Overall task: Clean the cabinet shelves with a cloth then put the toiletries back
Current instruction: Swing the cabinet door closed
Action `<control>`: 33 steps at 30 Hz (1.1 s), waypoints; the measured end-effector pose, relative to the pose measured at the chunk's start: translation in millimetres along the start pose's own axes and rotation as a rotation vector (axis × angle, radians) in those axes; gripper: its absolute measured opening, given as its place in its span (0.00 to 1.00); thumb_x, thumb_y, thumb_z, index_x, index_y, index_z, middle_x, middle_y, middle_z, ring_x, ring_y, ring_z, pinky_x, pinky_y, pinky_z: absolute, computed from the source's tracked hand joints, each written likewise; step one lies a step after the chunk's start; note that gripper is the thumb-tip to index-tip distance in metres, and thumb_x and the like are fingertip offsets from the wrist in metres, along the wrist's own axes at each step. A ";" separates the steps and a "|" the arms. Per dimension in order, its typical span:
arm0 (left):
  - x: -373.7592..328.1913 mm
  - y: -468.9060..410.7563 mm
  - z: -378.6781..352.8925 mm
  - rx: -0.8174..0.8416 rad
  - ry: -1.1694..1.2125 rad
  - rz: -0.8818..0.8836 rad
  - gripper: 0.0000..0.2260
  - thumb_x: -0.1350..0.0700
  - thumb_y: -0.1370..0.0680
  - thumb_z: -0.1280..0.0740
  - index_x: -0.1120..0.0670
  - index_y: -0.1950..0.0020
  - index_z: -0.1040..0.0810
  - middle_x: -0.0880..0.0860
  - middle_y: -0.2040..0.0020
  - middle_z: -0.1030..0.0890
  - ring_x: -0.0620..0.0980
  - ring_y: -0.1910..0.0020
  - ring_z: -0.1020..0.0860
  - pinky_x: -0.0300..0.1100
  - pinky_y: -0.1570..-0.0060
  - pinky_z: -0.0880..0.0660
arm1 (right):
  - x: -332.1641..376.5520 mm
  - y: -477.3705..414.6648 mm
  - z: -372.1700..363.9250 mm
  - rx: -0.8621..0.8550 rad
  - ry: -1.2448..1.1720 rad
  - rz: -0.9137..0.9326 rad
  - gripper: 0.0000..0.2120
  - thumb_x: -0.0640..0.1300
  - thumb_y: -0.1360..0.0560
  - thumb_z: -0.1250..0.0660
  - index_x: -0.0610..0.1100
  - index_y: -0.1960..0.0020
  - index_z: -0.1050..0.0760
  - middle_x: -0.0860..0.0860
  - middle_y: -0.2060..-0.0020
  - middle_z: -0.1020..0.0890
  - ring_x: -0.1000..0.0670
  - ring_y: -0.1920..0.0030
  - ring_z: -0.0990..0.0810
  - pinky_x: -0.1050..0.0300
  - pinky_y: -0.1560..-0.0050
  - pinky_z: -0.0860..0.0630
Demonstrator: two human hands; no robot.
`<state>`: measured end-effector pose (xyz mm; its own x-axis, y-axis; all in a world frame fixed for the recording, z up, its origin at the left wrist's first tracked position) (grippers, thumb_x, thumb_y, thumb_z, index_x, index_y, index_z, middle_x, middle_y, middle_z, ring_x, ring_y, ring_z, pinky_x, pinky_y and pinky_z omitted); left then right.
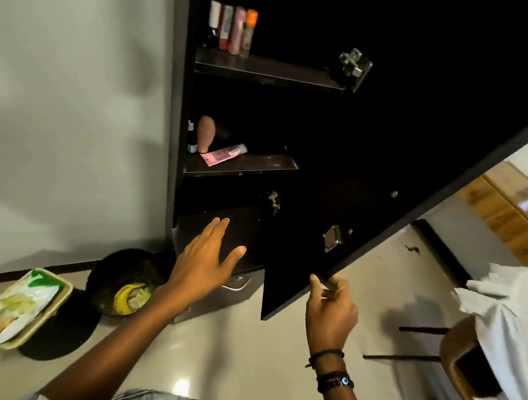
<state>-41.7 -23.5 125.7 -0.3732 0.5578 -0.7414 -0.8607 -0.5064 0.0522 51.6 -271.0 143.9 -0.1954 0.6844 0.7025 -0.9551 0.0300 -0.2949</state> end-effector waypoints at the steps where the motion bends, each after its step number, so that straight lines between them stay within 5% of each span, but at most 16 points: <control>1: 8.1 0.1 6.1 -0.011 -0.002 0.013 0.32 0.38 0.23 0.42 0.48 0.24 0.47 0.49 0.22 0.46 0.52 0.25 0.43 0.54 0.30 0.41 | 10.0 5.6 -9.1 0.045 -0.007 0.045 0.10 0.47 0.27 0.28 0.40 0.53 0.24 0.48 0.62 0.16 0.48 0.65 0.18 0.64 0.66 0.27; 3: 25.8 0.7 19.9 -0.032 0.003 0.032 0.31 0.39 0.23 0.41 0.49 0.24 0.46 0.50 0.23 0.44 0.52 0.25 0.41 0.53 0.31 0.40 | 33.4 15.1 -31.6 0.117 -0.007 0.138 0.10 0.48 0.29 0.27 0.41 0.56 0.23 0.49 0.64 0.16 0.51 0.66 0.19 0.61 0.65 0.24; 7: 58.5 1.5 52.3 -0.090 0.016 0.041 0.30 0.41 0.23 0.40 0.52 0.25 0.42 0.52 0.24 0.39 0.51 0.26 0.40 0.49 0.30 0.39 | 93.1 27.9 -85.2 0.236 -0.010 0.268 0.12 0.50 0.29 0.27 0.41 0.59 0.21 0.51 0.69 0.17 0.57 0.70 0.23 0.72 0.68 0.31; 11: 99.1 -4.2 91.8 -0.146 0.013 0.078 0.30 0.41 0.23 0.39 0.53 0.26 0.40 0.52 0.26 0.36 0.50 0.27 0.38 0.48 0.30 0.36 | 143.5 30.2 -146.3 0.292 -0.048 0.276 0.14 0.53 0.28 0.29 0.42 0.59 0.21 0.49 0.66 0.16 0.50 0.65 0.18 0.55 0.64 0.22; 24: 206.2 -24.5 167.4 -0.110 -0.022 0.142 0.26 0.43 0.23 0.38 0.55 0.28 0.34 0.54 0.32 0.27 0.53 0.33 0.29 0.44 0.37 0.32 | 208.1 19.8 -228.3 0.269 0.221 0.294 0.22 0.59 0.27 0.34 0.40 0.65 0.25 0.45 0.74 0.22 0.44 0.70 0.23 0.55 0.68 0.25; 33: 251.2 -29.8 174.3 -0.051 -0.014 0.232 0.27 0.42 0.23 0.39 0.54 0.28 0.35 0.54 0.31 0.28 0.54 0.33 0.30 0.47 0.36 0.31 | 232.2 6.0 -263.6 0.274 0.222 0.252 0.21 0.59 0.27 0.33 0.41 0.64 0.25 0.44 0.70 0.18 0.42 0.67 0.20 0.49 0.64 0.21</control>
<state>-170.1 246.4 54.5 -0.5641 0.4313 -0.7041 -0.7328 -0.6545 0.1862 59.3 80.1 134.5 -0.4058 0.7867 0.4653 -0.9135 -0.3321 -0.2352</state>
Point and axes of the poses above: each hand's wrist, its own y-axis away from the middle knuckle, its own z-axis out of the back of the hand, x = y × z, the point moved 8 cm from there along -y, towards the middle knuckle
